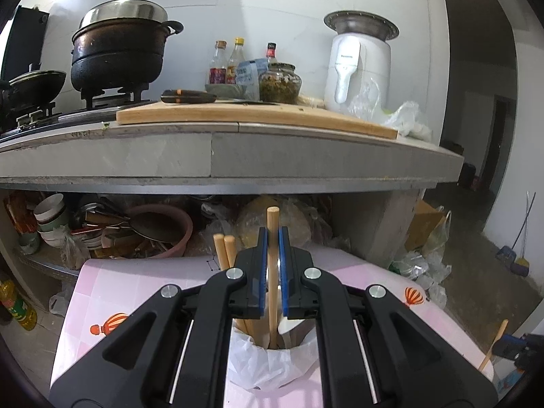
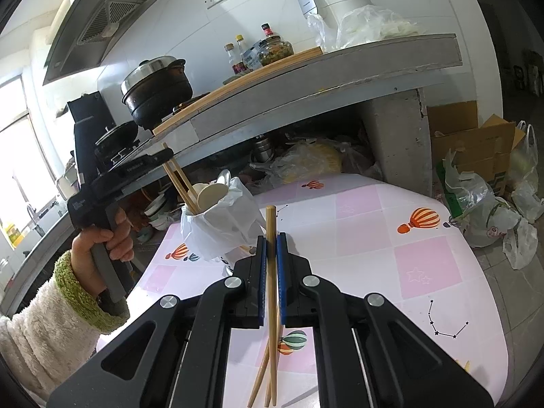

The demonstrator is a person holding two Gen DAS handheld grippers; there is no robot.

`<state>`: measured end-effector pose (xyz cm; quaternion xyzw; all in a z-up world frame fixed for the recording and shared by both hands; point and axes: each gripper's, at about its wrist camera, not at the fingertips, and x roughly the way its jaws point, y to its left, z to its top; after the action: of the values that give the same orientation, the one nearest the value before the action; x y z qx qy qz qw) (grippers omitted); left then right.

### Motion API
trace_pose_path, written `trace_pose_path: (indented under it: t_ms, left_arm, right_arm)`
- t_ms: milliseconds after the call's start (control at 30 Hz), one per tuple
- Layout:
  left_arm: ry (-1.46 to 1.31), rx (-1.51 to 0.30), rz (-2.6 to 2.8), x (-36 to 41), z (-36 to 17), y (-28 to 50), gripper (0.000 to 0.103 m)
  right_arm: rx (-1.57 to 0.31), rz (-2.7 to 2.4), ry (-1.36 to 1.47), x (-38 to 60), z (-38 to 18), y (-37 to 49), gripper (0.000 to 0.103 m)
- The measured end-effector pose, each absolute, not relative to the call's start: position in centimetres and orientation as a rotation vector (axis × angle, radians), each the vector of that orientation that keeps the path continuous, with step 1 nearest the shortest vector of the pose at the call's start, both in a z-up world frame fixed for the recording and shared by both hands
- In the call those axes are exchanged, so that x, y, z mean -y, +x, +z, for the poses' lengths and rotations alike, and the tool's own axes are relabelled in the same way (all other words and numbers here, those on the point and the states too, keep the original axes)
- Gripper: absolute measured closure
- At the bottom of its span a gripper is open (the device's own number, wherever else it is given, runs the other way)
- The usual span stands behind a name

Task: Organize utensils
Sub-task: 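Lower left tool's chopstick into the bagged holder while right tool holds its chopsticks upright, then open left tool and withdraw while right tool carries its chopsticks toward the holder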

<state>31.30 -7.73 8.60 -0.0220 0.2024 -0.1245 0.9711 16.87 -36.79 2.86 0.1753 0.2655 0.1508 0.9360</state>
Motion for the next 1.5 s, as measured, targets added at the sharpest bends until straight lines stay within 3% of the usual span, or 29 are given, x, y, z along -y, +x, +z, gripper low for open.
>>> trace_pose_path:
  t_ms: [900,1033,1500]
  left_arm:
    - [0.043,-0.451,-0.196,7.4,7.3,30.0,0.096]
    - [0.039,-0.438,-0.185,6.9,7.6,29.4,0.072]
    - [-0.039,-0.405,-0.163,3.0,7.9,24.6,0.053]
  right_arm:
    - [-0.54,0.304,0.357,36.8,3.0,16.4,0.097]
    - [-0.536,0.304,0.351,36.6,3.2,16.3,0.097]
    - [-0.479,0.359,0.336,35.9,6.9,17.2,0.097]
